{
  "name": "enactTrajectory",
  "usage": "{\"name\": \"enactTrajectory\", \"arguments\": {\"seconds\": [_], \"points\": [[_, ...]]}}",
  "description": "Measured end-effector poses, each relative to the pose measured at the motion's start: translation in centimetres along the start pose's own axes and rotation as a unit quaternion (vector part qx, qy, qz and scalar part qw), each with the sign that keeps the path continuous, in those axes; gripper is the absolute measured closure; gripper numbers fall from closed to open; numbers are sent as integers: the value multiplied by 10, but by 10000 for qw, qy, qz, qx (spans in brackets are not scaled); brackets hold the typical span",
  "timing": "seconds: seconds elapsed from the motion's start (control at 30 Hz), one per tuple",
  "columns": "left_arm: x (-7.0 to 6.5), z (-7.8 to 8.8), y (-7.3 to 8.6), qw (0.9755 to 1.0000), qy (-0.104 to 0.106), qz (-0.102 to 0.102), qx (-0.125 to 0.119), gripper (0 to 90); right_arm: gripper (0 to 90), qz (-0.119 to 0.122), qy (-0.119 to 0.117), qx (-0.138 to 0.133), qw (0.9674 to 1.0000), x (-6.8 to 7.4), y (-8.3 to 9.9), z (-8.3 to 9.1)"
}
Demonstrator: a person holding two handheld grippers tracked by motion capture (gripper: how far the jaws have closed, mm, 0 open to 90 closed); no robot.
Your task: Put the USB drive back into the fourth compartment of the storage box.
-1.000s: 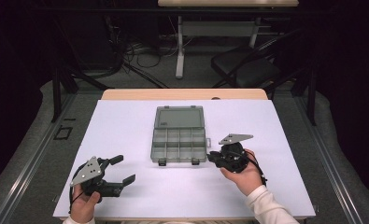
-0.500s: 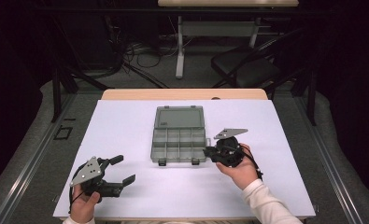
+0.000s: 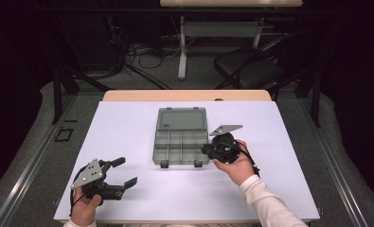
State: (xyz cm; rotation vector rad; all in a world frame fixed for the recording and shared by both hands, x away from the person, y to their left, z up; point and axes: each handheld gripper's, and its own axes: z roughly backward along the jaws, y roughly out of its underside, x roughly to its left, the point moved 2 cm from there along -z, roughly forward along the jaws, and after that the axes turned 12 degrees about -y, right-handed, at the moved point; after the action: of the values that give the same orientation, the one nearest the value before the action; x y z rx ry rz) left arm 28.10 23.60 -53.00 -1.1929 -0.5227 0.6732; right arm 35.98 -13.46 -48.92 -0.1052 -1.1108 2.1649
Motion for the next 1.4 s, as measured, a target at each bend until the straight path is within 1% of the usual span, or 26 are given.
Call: {"name": "enactTrajectory", "arguments": {"seconds": [0.4,0.97,1.4], "points": [[0,0,0,10000,4,-8,2,158,794,-7,91,74,9999,-10,-12,-18],[0,0,0,10000,-8,-6,5,158,794,-39,249,98,9996,-22,-24,-31],[1,0,0,10000,4,4,8,158,794,-96,332,127,9993,-31,-26,-40]]}}
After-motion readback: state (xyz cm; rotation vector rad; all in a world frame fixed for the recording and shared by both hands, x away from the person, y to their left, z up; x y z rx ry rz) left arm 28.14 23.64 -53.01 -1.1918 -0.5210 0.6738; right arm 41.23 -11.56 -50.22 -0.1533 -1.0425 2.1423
